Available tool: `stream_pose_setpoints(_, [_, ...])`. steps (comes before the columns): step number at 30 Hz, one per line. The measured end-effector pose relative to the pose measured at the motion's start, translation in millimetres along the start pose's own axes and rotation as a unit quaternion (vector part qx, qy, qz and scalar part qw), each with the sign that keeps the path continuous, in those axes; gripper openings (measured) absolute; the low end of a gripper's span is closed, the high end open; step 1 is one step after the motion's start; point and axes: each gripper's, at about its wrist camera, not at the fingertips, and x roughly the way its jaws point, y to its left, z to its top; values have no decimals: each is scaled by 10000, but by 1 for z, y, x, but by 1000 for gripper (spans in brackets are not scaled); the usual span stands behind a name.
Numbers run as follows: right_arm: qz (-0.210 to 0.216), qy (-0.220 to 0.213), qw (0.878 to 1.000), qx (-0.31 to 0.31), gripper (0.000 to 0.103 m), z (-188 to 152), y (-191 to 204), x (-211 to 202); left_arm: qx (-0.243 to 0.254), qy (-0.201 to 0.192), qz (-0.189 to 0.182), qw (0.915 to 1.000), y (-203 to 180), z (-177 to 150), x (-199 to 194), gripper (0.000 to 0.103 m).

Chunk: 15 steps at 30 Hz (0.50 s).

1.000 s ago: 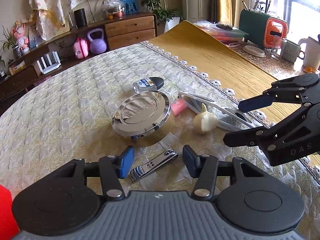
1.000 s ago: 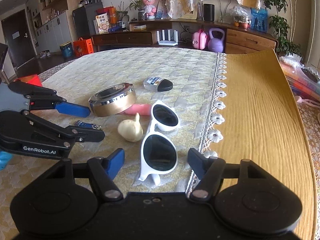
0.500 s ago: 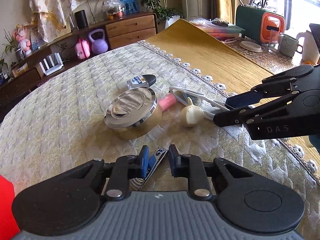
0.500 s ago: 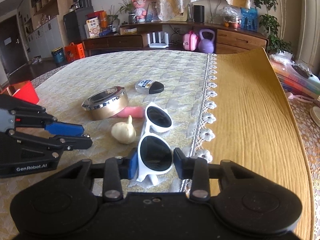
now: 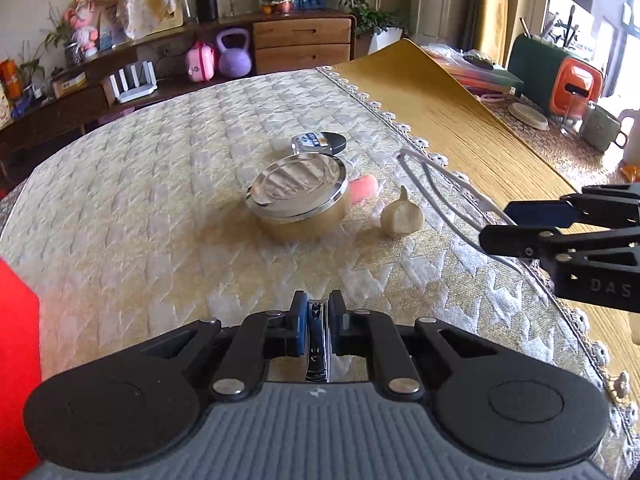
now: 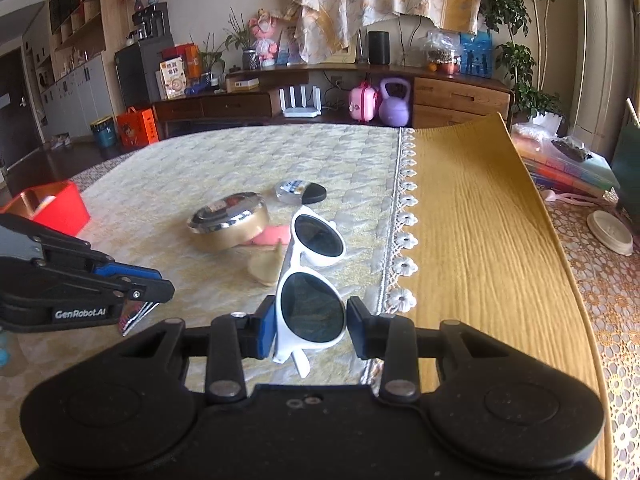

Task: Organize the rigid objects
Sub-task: 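Carry nail clipper and white sunglasses over to the red tin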

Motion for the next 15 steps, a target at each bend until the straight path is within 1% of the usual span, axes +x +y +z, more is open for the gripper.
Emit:
stream_pose_setpoints(4, [22,-29,10000,-24,36,1,10,-15,-228,40,10,9997,9,-6,-13,11])
stream_pose_setpoints(9, [101,-46,9999,-56,36,3,25,-33,-623,-4,-64,9980,25,-11,-36,11])
stream_pose_setpoints(15, [196,-16,9995,-251,36,9,49,-49,-940,-49,-56,9955,43,-17,-68,11])
